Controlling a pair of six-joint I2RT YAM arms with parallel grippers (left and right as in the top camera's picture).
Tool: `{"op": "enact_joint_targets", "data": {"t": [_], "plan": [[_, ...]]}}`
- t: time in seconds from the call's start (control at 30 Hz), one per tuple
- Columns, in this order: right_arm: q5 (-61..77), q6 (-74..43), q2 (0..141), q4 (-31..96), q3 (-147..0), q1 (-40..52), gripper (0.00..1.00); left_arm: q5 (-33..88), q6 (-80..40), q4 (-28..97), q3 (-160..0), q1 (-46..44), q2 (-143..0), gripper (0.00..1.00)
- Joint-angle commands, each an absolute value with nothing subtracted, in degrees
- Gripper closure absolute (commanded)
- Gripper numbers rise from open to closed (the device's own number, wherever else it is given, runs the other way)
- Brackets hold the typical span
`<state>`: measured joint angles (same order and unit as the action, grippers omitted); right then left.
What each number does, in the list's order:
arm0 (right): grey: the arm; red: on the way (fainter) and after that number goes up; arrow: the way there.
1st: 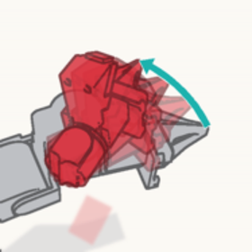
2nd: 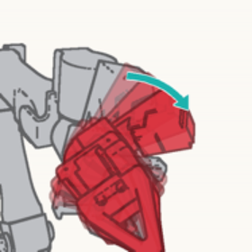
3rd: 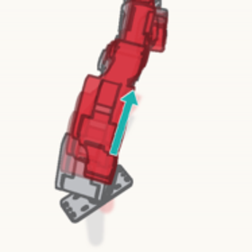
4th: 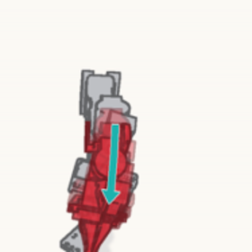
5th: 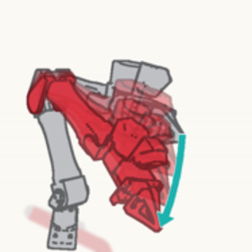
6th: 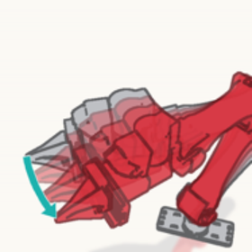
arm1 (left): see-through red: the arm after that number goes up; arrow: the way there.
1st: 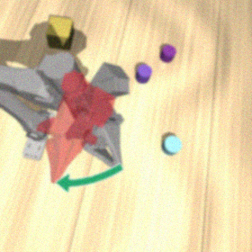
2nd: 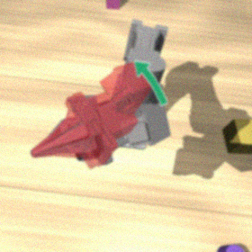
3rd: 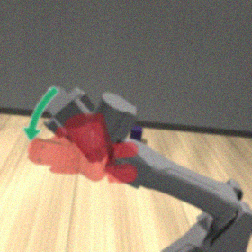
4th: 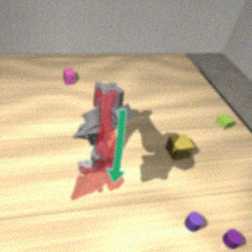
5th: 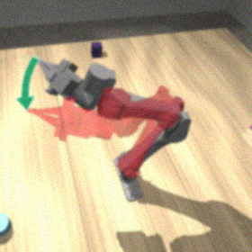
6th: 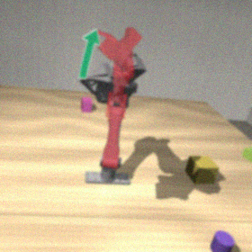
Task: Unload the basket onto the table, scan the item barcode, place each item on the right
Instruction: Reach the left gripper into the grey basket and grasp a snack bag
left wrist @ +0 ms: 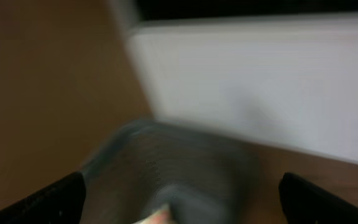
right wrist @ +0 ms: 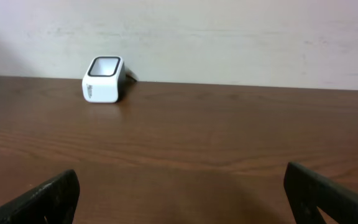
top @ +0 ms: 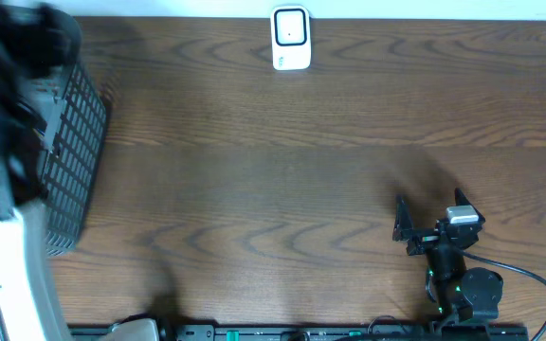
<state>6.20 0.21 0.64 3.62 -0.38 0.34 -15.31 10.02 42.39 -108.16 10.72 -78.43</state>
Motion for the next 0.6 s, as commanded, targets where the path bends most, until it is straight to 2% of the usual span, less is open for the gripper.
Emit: {"op": "enact_joint_targets", "data": {"t": [0.0, 0.17, 0.57], "plan": [[6.0, -0.8, 0.3, 3.9, -0.3, 0.8, 0.01, -22.0, 11.7, 47.6, -113.5, 20.7, -83.7, 0.02], [6.0, -0.8, 0.3, 3.9, -0.3, 0.8, 0.01, -20.0, 11.7, 57.5, -112.8, 26.1, -86.1, 0.02], [6.0, -0.8, 0.3, 3.9, -0.3, 0.8, 0.01, -20.0, 14.4, 57.2, -101.1, 36.4, -91.6, 0.02]]}}
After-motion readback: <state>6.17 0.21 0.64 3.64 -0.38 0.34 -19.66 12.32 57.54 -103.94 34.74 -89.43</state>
